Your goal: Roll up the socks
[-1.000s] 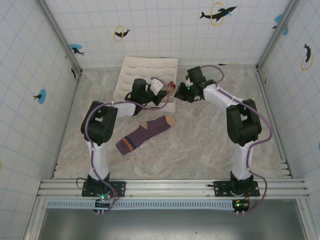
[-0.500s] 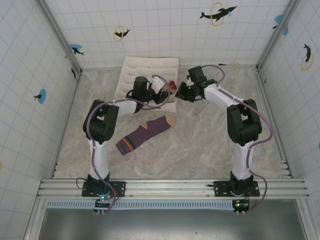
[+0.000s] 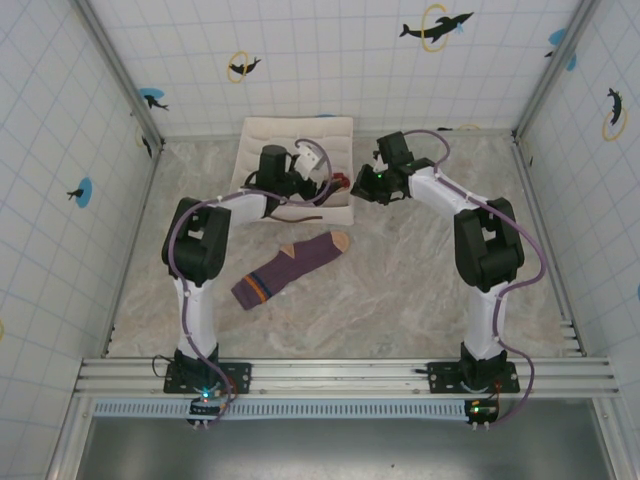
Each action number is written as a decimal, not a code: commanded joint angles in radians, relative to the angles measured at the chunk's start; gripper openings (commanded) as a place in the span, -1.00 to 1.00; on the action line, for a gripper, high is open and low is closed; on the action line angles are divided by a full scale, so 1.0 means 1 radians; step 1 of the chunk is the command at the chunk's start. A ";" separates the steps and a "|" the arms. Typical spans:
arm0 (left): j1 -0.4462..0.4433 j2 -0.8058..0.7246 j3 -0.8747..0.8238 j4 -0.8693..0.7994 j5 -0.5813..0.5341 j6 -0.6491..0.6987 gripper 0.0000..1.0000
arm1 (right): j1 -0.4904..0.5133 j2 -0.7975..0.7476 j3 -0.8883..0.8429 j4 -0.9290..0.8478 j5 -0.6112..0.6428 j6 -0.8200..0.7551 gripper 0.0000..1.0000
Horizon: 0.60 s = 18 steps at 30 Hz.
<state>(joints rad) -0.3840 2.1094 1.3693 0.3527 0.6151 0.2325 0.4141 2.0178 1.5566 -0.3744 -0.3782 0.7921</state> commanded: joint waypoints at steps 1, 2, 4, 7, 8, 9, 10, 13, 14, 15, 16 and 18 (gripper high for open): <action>0.004 -0.066 0.037 -0.017 0.076 -0.074 0.95 | -0.009 0.042 0.033 -0.035 0.034 0.003 -1.00; 0.004 -0.076 0.045 -0.017 0.080 -0.100 0.95 | -0.009 0.051 0.043 -0.033 0.037 0.005 -1.00; 0.005 -0.095 0.061 -0.024 0.089 -0.139 0.95 | -0.011 0.071 0.072 -0.040 0.038 0.010 -1.00; 0.005 -0.129 0.071 -0.042 0.073 -0.192 0.95 | -0.008 0.111 0.146 -0.057 0.055 0.011 -1.00; 0.005 -0.140 0.073 -0.056 0.062 -0.208 0.95 | -0.006 0.126 0.176 -0.063 0.065 0.010 -1.00; 0.006 -0.151 0.074 -0.071 0.051 -0.221 0.95 | -0.007 0.137 0.201 -0.069 0.071 0.012 -1.00; 0.005 -0.164 0.076 -0.095 0.037 -0.233 0.95 | -0.006 0.154 0.236 -0.079 0.080 0.012 -1.00; 0.008 -0.208 0.069 -0.169 0.025 -0.252 0.95 | -0.010 0.205 0.344 -0.120 0.087 -0.002 -1.00; 0.009 -0.228 0.059 -0.195 0.026 -0.258 0.95 | -0.012 0.223 0.385 -0.139 0.081 -0.014 -1.00; 0.009 -0.244 0.047 -0.218 0.025 -0.265 0.95 | -0.014 0.234 0.414 -0.152 0.074 -0.029 -0.97; 0.008 -0.266 0.031 -0.244 0.020 -0.274 0.95 | -0.015 0.241 0.441 -0.158 0.063 -0.048 -0.81; 0.008 -0.313 -0.023 -0.265 0.007 -0.294 0.95 | -0.015 0.231 0.452 -0.134 0.022 -0.087 -0.43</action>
<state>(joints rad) -0.3820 1.8652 1.3991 0.1833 0.6361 -0.0132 0.4065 2.2467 1.9472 -0.4892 -0.3229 0.7647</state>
